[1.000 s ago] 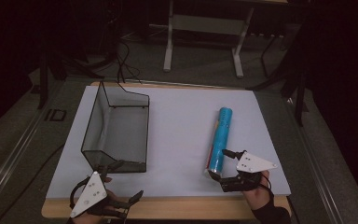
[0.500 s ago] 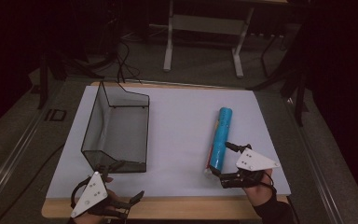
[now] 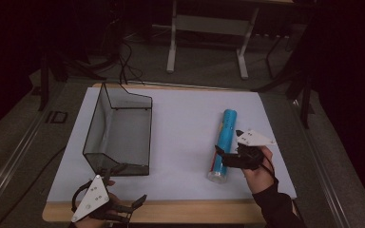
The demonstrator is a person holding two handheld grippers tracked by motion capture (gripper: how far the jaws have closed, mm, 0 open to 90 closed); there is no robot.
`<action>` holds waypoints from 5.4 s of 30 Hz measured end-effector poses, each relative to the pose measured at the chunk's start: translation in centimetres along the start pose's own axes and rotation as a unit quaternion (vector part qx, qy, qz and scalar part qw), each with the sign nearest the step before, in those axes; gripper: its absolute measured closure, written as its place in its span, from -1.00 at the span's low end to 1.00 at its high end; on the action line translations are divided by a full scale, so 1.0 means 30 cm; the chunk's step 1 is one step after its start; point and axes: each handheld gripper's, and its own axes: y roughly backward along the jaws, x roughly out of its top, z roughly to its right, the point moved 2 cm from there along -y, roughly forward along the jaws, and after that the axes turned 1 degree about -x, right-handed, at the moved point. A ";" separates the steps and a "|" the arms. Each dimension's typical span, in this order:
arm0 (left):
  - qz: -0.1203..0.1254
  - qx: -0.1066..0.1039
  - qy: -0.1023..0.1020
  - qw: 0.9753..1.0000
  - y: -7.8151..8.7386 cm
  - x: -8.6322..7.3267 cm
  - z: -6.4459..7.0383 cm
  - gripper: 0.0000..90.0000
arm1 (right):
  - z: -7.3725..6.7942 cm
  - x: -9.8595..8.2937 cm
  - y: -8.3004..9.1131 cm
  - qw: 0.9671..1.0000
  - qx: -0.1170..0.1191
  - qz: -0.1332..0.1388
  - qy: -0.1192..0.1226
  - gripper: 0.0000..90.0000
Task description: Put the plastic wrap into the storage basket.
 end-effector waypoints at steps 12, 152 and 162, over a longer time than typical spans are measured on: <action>0.004 -0.006 0.001 1.000 0.000 0.004 0.003 -0.97 | 0.075 0.044 -0.088 0.996 -0.059 -0.043 -0.049 -0.80; -0.017 -0.007 -0.021 1.000 -0.026 -0.001 0.012 -0.97 | 0.185 0.258 -0.404 0.924 0.050 -0.263 -0.274 -0.29; -0.017 -0.008 -0.021 1.000 -0.026 -0.001 0.011 -0.97 | 0.150 0.396 -0.329 0.948 0.056 -0.187 -0.250 -0.29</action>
